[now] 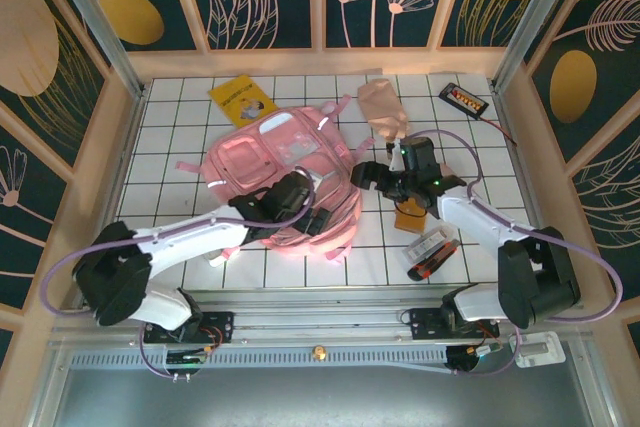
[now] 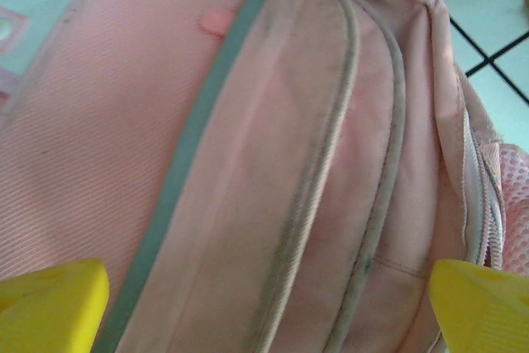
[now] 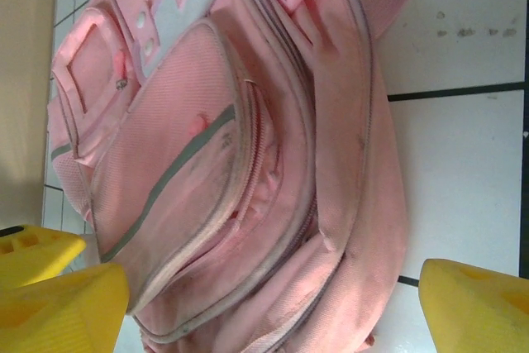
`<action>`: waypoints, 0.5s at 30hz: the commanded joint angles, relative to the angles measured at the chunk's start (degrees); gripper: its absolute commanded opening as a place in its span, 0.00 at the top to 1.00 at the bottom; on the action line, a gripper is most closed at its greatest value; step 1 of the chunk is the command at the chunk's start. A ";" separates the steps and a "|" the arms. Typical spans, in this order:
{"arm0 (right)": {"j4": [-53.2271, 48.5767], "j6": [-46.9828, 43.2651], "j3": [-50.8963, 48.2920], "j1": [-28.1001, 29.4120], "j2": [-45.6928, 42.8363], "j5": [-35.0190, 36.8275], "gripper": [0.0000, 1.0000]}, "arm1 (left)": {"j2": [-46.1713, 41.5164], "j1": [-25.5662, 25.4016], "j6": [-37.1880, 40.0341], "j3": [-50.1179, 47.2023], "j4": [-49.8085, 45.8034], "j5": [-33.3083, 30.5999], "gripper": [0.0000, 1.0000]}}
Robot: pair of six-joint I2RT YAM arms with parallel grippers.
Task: Pack books, pencil case, and school supplies into a backpack
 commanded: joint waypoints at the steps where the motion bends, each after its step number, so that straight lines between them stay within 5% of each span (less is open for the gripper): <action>1: 1.93 0.33 -0.98 0.29 0.19 0.21 0.09 | 3.26 -1.77 3.40 4.00 -2.31 -2.46 0.01; 8: 4.03 0.85 -1.84 -0.21 1.41 -0.89 0.11 | 7.09 -2.90 4.59 8.26 -2.45 -1.83 0.01; 15: 4.98 -0.08 2.90 -0.47 9.01 -3.18 0.33 | 6.11 -2.90 4.24 6.24 -1.18 -2.10 0.01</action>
